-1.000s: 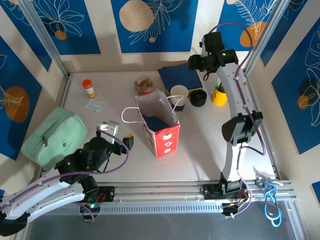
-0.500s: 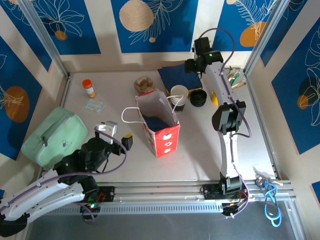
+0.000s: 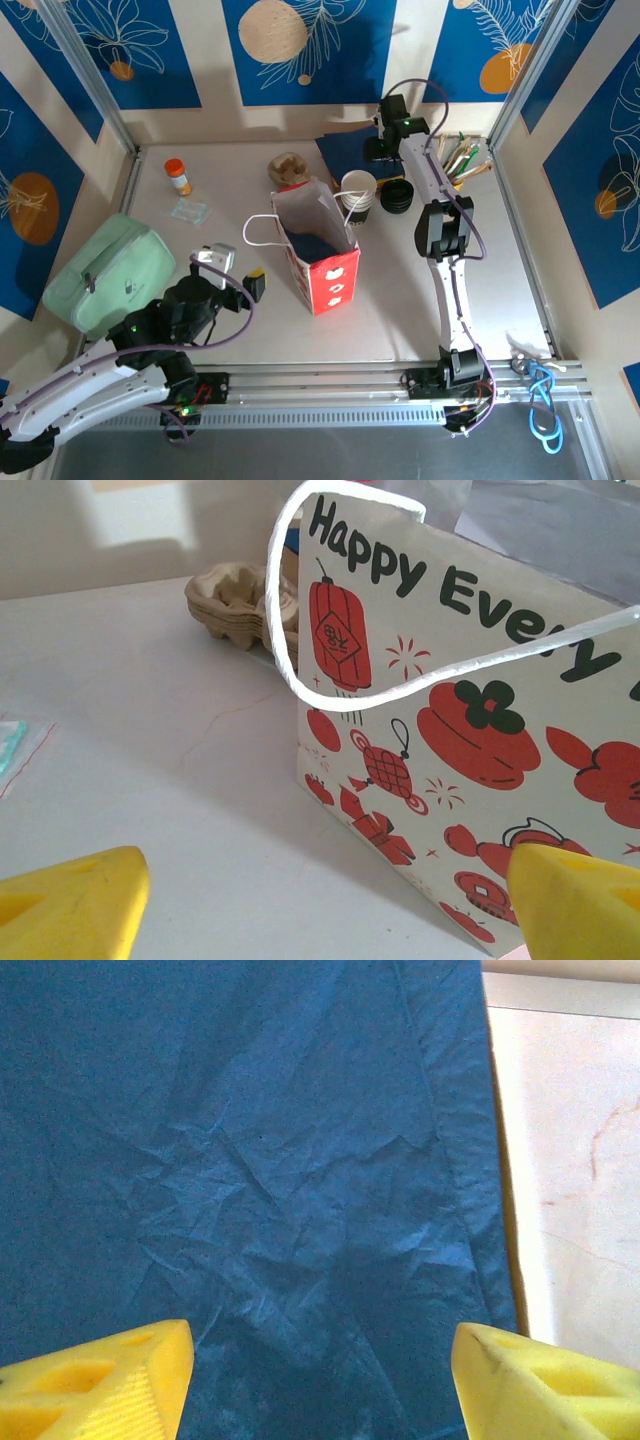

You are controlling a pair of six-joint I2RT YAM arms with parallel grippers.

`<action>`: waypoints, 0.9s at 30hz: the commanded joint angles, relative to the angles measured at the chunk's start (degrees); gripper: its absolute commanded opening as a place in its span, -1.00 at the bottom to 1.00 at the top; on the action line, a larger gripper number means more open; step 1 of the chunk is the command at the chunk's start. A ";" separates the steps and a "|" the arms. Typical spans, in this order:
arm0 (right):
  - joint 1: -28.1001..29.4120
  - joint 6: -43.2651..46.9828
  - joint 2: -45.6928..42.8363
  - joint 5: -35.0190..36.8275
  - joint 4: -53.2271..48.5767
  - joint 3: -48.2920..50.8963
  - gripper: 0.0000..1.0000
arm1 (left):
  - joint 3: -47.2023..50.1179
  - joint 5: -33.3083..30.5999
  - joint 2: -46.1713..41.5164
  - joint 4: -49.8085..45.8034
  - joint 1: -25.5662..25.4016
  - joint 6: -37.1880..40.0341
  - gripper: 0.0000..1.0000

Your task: Pack the takeout coffee

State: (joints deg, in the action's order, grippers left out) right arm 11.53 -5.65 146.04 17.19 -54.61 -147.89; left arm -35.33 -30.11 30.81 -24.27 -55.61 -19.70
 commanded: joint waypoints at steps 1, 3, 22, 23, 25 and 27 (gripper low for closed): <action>0.07 2.09 1.41 -3.08 1.57 -2.13 0.40 | -1.84 -0.71 -0.57 -2.21 0.60 -1.30 0.84; 0.27 2.41 1.79 -3.45 1.93 -2.07 0.41 | -2.18 -0.74 -0.66 -2.99 0.60 -1.39 0.84; 0.58 5.98 4.65 -7.69 5.02 -1.41 0.60 | -1.93 -1.58 -2.25 -5.17 0.60 -2.27 0.83; 0.68 5.91 4.80 -6.74 5.23 -1.31 0.60 | -1.99 -1.56 -2.24 -5.25 0.60 -2.28 0.83; 0.74 6.31 4.89 -5.37 5.94 -0.75 0.60 | -1.94 -1.58 -2.24 -5.43 0.60 -2.35 0.83; 0.85 6.85 5.02 -4.30 6.78 0.04 0.60 | -2.19 -1.49 -2.30 -5.74 0.60 -2.53 0.83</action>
State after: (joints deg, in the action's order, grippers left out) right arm 11.99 -0.34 149.91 11.49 -49.87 -148.07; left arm -36.42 -30.55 29.02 -29.12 -55.61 -21.21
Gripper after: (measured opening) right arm 0.799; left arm 0.915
